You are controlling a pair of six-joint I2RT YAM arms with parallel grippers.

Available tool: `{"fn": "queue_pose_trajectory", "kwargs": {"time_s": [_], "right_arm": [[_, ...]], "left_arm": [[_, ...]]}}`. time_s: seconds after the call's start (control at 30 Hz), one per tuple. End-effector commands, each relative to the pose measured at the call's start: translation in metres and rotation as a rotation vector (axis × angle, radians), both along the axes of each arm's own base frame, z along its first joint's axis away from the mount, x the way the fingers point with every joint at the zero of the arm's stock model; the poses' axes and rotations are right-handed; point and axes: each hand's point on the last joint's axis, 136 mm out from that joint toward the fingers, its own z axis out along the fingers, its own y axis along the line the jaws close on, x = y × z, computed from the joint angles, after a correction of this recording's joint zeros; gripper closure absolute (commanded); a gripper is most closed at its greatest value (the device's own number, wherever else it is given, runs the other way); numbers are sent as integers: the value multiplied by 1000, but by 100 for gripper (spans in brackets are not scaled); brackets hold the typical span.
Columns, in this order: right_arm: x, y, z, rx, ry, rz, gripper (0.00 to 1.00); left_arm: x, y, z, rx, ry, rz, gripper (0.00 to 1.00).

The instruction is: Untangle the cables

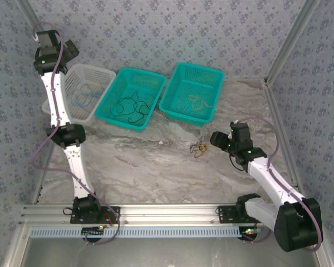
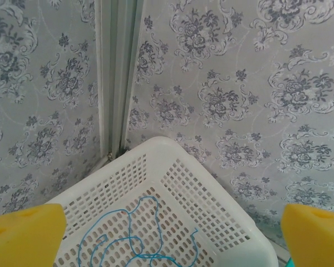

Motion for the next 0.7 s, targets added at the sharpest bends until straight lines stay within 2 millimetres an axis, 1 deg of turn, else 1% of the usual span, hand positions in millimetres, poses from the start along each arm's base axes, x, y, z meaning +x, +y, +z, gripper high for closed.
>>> {"fn": "queue_pose_trajectory", "kwargs": {"time_s": [0.0, 0.1, 0.2, 0.33, 0.43, 0.57, 0.67], "right_arm": [[-5, -3, -6, -8, 19, -11, 30], [-5, -3, -7, -10, 19, -7, 30], [-4, -3, -7, -13, 13, -6, 30], [0, 0, -8, -7, 2, 6, 30], [5, 2, -8, -6, -1, 18, 30], [10, 5, -7, -3, -12, 35, 30], [12, 6, -8, -3, -17, 45, 30]], "left_arm": [[-21, 4, 46, 28, -73, 0, 1], [-25, 6, 50, 23, -70, -4, 1], [-35, 12, 57, -31, -81, -15, 1], [-58, 22, 76, -86, -107, 2, 1], [-68, 18, 88, -94, -124, -12, 1], [-75, 6, 87, -145, -129, -39, 1], [-82, -2, 71, -176, -124, -46, 1]]}}
